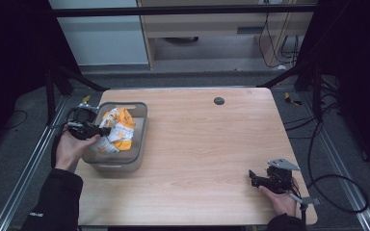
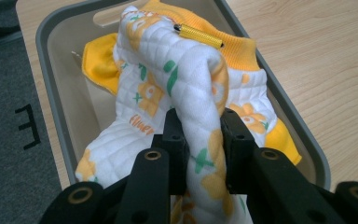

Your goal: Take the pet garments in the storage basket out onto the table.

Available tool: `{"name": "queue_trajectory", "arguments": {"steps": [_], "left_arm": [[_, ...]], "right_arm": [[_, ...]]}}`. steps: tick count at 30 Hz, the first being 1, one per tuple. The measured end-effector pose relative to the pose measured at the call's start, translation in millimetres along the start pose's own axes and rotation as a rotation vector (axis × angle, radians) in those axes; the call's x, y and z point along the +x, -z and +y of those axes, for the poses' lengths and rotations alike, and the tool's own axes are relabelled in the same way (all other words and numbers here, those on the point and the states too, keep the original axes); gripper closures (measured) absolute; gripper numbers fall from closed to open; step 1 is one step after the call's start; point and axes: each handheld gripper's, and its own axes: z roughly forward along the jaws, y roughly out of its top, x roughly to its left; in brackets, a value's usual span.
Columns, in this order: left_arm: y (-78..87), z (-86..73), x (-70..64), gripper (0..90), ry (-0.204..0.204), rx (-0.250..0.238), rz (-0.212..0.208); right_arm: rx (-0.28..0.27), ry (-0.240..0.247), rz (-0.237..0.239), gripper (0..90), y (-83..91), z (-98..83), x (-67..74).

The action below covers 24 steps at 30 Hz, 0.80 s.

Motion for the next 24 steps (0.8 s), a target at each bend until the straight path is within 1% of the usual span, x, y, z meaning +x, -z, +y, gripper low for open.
{"name": "queue_trajectory", "arguments": {"steps": [6,11,19,24], "left_arm": [[10.4,3.2,-5.2,75.1,-0.023,-0.016,-0.004],[21.0,6.8,-11.2,75.1,-0.057,-0.031,-0.007],[33.9,10.4,-22.8,75.1,-0.104,-0.038,-0.02],[41.5,13.0,-28.6,75.1,-0.123,-0.047,-0.029]], "right_arm": [[0.0,-0.001,0.0,7.7,0.0,0.0,0.0],[-0.001,0.003,-0.003,7.7,-0.1,-0.1,-0.2],[0.0,0.0,-0.001,7.8,-0.1,0.0,-0.2],[-0.001,0.0,-0.001,7.8,-0.1,-0.1,0.0]]}}
